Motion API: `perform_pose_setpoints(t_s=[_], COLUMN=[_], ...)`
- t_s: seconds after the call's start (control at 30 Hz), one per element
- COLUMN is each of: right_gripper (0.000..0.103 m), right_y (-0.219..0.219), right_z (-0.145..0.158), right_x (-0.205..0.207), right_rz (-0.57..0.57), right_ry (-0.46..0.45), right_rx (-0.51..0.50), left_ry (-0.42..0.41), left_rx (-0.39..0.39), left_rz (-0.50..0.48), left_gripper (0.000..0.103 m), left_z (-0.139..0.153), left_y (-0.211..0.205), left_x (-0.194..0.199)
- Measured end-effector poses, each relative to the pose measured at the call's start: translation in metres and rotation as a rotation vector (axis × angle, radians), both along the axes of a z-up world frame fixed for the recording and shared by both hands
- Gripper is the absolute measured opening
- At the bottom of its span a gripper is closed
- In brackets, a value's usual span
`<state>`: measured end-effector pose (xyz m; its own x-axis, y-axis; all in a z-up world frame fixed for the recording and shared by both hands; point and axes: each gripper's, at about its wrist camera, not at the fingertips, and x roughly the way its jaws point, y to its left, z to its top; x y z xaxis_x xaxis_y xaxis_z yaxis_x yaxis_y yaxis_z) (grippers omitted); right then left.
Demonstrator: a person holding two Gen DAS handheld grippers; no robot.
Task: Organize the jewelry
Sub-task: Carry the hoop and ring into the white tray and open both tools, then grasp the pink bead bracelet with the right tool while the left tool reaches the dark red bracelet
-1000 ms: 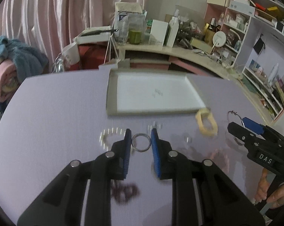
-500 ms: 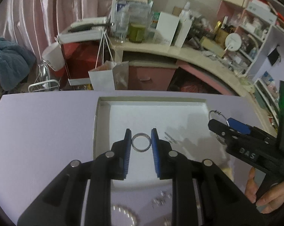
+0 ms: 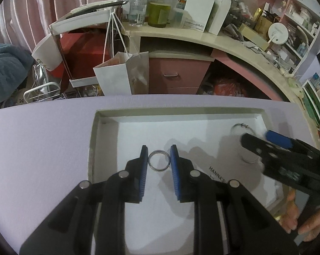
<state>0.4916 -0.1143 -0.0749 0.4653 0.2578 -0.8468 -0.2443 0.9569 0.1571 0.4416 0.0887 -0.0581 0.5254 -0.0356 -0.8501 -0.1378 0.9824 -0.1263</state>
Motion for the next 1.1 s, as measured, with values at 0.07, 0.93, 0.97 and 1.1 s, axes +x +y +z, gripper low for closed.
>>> perform_pose_setpoints(t_s=[0.07, 0.93, 0.97, 1.1], right_gripper=[0.084, 0.084, 0.081, 0.072], right_y=[-0.005, -0.113, -0.114, -0.117], right_z=[0.004, 0.011, 0.004, -0.011], right_x=[-0.004, -0.228, -0.233, -0.251], right_rz=[-0.002, -0.129, -0.134, -0.156], right_ry=[-0.006, -0.179, -0.166, -0.14], right_rx=[0.01, -0.001, -0.006, -0.019], left_ry=[0.007, -0.225, -0.223, -0.205], left_rx=[0.004, 0.206, 0.204, 0.169], left_rz=[0.0, 0.223, 0.238, 0.278], left_gripper=[0.022, 0.084, 0.084, 0.084], left_z=[-0.002, 0.047, 0.043, 0.027], left_y=[-0.002, 0.026, 0.026, 0.027], left_x=[0.003, -0.273, -0.284, -0.318])
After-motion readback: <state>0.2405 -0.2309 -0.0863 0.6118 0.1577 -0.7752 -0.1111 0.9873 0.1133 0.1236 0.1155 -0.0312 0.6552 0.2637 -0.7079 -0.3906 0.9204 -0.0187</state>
